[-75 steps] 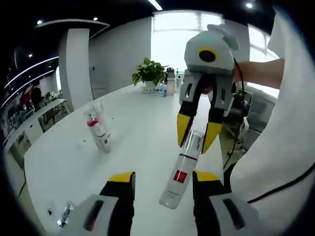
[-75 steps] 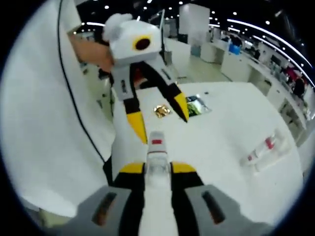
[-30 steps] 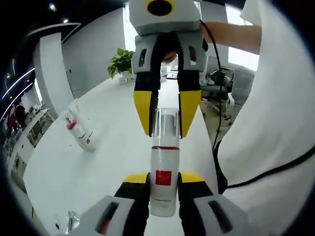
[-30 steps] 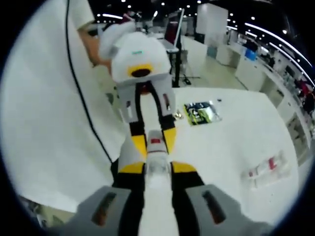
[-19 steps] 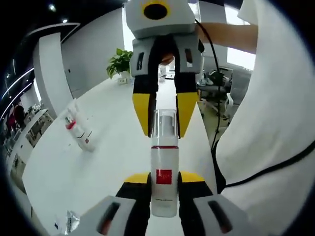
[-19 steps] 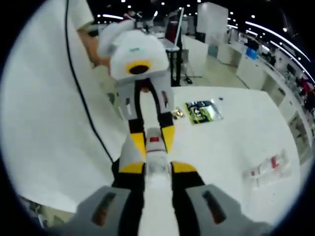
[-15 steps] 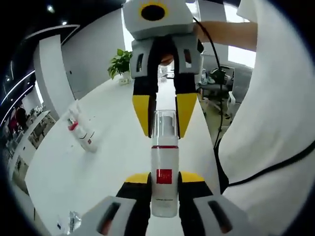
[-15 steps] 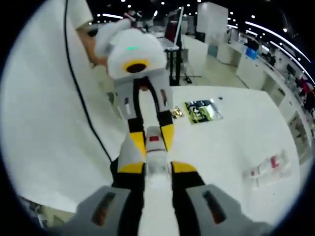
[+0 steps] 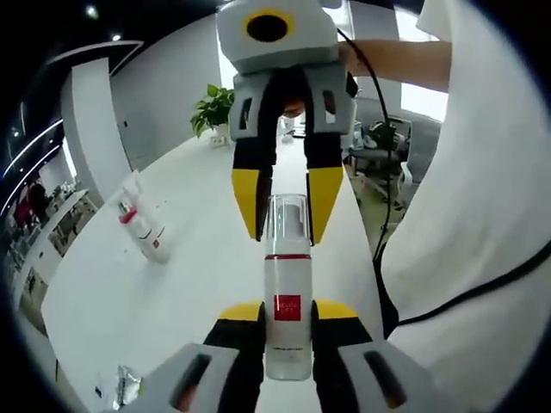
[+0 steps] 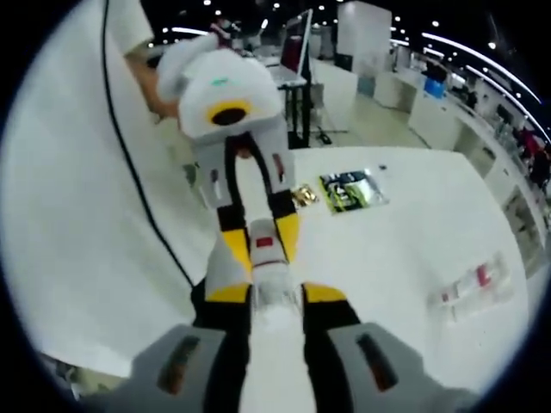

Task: Arrange the skincare products in the storage area until every visible bottle or jar stands upright without overlapping.

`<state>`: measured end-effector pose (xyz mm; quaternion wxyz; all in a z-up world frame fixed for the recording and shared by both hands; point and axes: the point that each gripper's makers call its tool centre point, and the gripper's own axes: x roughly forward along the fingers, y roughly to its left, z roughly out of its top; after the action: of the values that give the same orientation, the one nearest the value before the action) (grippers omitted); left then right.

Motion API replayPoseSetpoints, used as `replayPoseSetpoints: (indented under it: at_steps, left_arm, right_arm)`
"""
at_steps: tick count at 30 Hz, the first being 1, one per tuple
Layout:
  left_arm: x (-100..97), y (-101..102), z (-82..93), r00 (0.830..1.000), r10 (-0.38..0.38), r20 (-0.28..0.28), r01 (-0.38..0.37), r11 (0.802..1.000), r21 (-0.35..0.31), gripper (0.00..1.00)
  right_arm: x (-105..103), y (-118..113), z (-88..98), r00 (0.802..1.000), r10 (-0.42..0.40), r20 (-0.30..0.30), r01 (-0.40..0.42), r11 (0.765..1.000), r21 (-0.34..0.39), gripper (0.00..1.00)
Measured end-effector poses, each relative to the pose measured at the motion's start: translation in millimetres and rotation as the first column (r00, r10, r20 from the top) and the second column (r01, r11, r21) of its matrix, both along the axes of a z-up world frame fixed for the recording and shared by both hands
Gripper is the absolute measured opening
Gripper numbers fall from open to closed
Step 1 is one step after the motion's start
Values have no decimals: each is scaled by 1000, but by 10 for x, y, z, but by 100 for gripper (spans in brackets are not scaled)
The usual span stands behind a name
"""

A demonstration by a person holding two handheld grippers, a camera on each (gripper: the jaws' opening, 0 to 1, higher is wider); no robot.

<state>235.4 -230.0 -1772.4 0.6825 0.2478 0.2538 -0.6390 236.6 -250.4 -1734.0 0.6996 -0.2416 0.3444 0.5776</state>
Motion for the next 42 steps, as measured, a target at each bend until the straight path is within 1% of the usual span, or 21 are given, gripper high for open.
replayPoseSetpoints:
  at_steps: [4,10,12,14,16,18,21,23,25,26,27,28,30,32,34,35,36,37,40,41,42]
  left_arm:
    - [-6,7,-7,1000,1,1,-1,1000,0,18]
    - [0,9,2,1000,11,1,-11,1000,-9,18]
    - [6,10,7,1000,16,0,-16,1000,-13,18]
    - [15,15,24,1000,24,-2,-24,999,-22,18]
    - [23,19,33,999,32,-6,-32,999,-29,18]
    - [49,30,38,999,49,-4,-49,998,-33,18]
    - [86,44,64,997,75,-7,-75,996,-51,18]
    - [123,56,98,995,101,-13,-101,992,-70,18]
    - [149,63,116,993,116,-16,-117,990,-80,18]
    - [156,64,122,993,120,-17,-121,989,-83,18]
    - [178,70,136,991,133,-18,-134,987,-91,18]
    - [195,73,149,990,142,-23,-144,985,-98,18]
    - [212,74,160,988,152,-21,-153,983,-103,18]
    - [218,68,175,987,157,-17,-158,981,-108,18]
    - [233,62,190,985,170,-18,-171,978,-117,18]
    - [242,61,195,983,179,-24,-181,976,-121,18]
    - [245,61,198,983,182,-26,-184,975,-122,18]
    - [256,61,205,981,190,-30,-192,973,-128,19]
    - [279,71,222,978,208,-34,-210,968,-138,19]
    - [287,75,228,976,214,-36,-217,966,-142,19]
    - [299,80,233,974,223,-37,-226,963,-145,19]
  right_arm:
    - [-2,-2,-10,1000,-9,-7,9,1000,1,23]
    - [25,44,28,998,-48,-34,50,997,65,31]
    - [47,38,23,997,-64,-38,66,995,73,33]
    - [79,78,71,992,-112,-62,120,984,135,36]
    - [96,97,109,986,-140,-89,154,972,176,40]
    - [126,106,139,976,-180,-126,204,954,219,43]
    - [183,113,165,948,-251,-198,300,913,277,49]
    - [231,129,191,914,-304,-268,384,862,330,54]
    - [267,135,221,890,-335,-310,438,820,369,58]
    - [286,135,236,867,-356,-350,480,787,388,59]
    - [294,136,244,858,-362,-364,494,774,396,61]
    - [317,132,251,833,-379,-403,534,739,410,61]
    - [306,118,216,803,-394,-448,574,715,399,60]
    - [294,115,185,788,-397,-471,590,706,392,58]
    - [299,138,205,756,-398,-519,629,660,410,56]
    - [314,138,213,730,-402,-553,659,629,413,55]
    - [322,136,213,722,-404,-561,668,619,413,53]
    - [343,131,207,707,-413,-574,687,596,417,53]
    - [366,122,184,676,-432,-598,720,559,411,48]
    - [371,132,198,668,-430,-608,729,543,416,47]
    - [371,147,214,654,-426,-625,741,524,419,46]
